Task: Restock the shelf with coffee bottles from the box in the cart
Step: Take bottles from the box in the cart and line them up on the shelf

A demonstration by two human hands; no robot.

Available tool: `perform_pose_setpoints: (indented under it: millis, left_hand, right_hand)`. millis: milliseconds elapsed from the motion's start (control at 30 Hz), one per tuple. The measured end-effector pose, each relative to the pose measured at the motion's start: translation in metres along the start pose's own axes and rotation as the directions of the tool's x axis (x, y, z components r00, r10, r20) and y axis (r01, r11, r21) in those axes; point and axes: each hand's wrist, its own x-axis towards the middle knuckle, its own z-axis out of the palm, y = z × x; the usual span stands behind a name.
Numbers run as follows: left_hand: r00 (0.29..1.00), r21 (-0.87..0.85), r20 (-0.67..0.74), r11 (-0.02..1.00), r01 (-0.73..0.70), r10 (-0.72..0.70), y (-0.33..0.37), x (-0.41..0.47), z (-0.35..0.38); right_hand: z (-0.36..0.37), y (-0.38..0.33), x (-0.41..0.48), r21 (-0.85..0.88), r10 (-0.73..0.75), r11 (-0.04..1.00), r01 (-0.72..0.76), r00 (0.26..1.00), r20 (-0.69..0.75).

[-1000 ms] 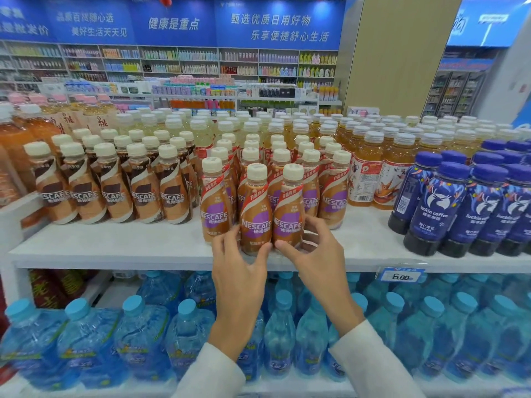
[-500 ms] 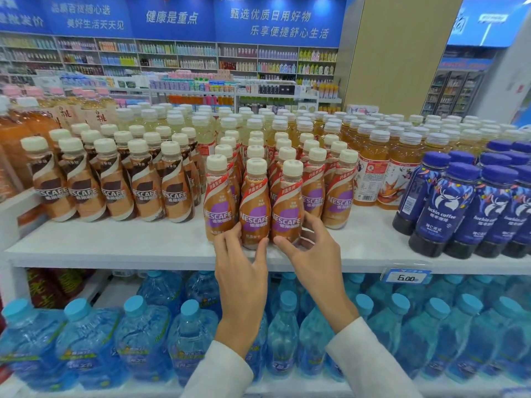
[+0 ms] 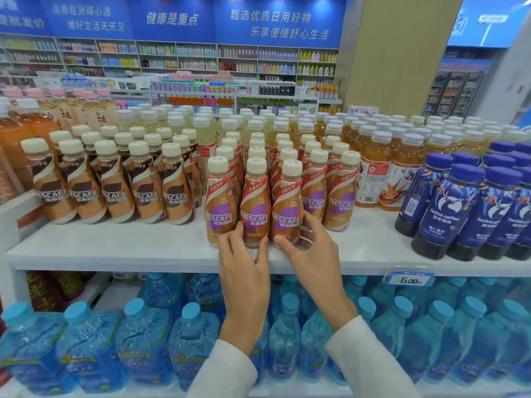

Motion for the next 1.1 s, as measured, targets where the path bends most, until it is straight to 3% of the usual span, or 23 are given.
perform_pose_setpoints:
  millis: [367, 567, 733, 933, 1100]
  left_hand:
    - [1.000, 0.011, -0.001, 1.000, -0.017, 0.017, 0.002, -0.001, 0.000]
    - [0.998, -0.030, 0.065, 0.999, 0.026, -0.024, 0.002, -0.005, -0.019]
    - [0.997, -0.164, -0.073, 0.986, 0.023, -0.035, -0.010, 0.017, -0.060]
    - [0.974, -0.167, 0.164, 0.968, 0.185, -0.158, -0.029, 0.052, -0.074]
    - [0.974, -0.251, 0.177, 0.950, 0.185, -0.143, -0.030, 0.051, -0.066]
  right_hand:
    - [0.000, -0.005, 0.000, -0.005, 0.003, 1.000, -0.003, 1.000, 0.007]
    - [-0.001, -0.004, 0.000, -0.022, -0.013, 1.000, 0.013, 1.000, 0.009]
    - [-0.002, -0.004, 0.000, -0.038, -0.022, 0.999, 0.022, 1.000, 0.013]
    - [-0.001, -0.004, -0.002, -0.061, -0.024, 0.998, 0.024, 1.000, 0.001]
    - [-0.001, -0.005, -0.002, -0.070, -0.027, 0.997, 0.028, 1.000, 0.004]
